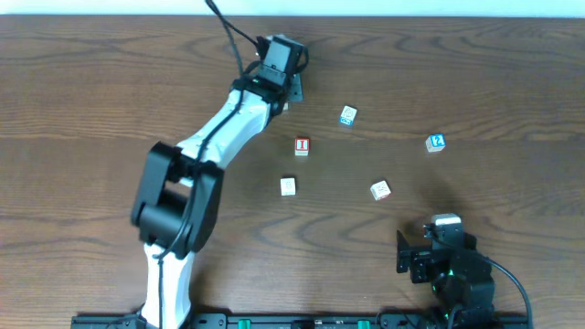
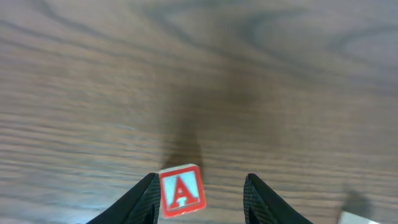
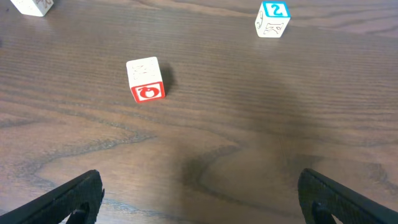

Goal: Spell out Ai2
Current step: 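Lift the 'A' block and carry it toward the 'I' block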

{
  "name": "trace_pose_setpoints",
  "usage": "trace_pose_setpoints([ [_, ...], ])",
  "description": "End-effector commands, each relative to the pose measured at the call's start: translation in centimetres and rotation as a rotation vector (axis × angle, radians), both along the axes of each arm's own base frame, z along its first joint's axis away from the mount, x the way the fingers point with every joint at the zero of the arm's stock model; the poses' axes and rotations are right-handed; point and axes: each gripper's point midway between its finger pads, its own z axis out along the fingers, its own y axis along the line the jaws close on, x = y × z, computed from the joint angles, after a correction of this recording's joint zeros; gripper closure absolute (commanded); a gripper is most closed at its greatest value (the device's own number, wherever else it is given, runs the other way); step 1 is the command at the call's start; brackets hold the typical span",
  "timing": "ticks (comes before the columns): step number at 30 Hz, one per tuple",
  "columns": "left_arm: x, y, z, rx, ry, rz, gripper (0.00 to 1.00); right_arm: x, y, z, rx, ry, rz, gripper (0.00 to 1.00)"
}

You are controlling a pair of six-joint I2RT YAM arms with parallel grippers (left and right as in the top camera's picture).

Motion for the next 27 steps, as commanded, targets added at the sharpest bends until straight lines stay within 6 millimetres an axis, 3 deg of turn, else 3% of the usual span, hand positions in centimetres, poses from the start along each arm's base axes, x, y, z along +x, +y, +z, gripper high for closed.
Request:
trace_pose_setpoints([
  [1, 0.7, -0.7, -0.9, -0.015, 0.031, -0.003, 0.56, -0.1, -0.1, -0.4, 0.014, 0.008, -0.012, 0.01],
  [4, 1.0, -0.3, -1.5, 0.017, 0.047, 0.013, 0.41, -0.1, -0.1, -0.4, 0.014, 0.008, -0.012, 0.01],
  [27, -1.1, 1.1, -4.1, 0.006, 0.169, 0.155, 0.42, -0.1, -0.1, -0.4, 0.014, 0.008, -0.012, 0.01],
])
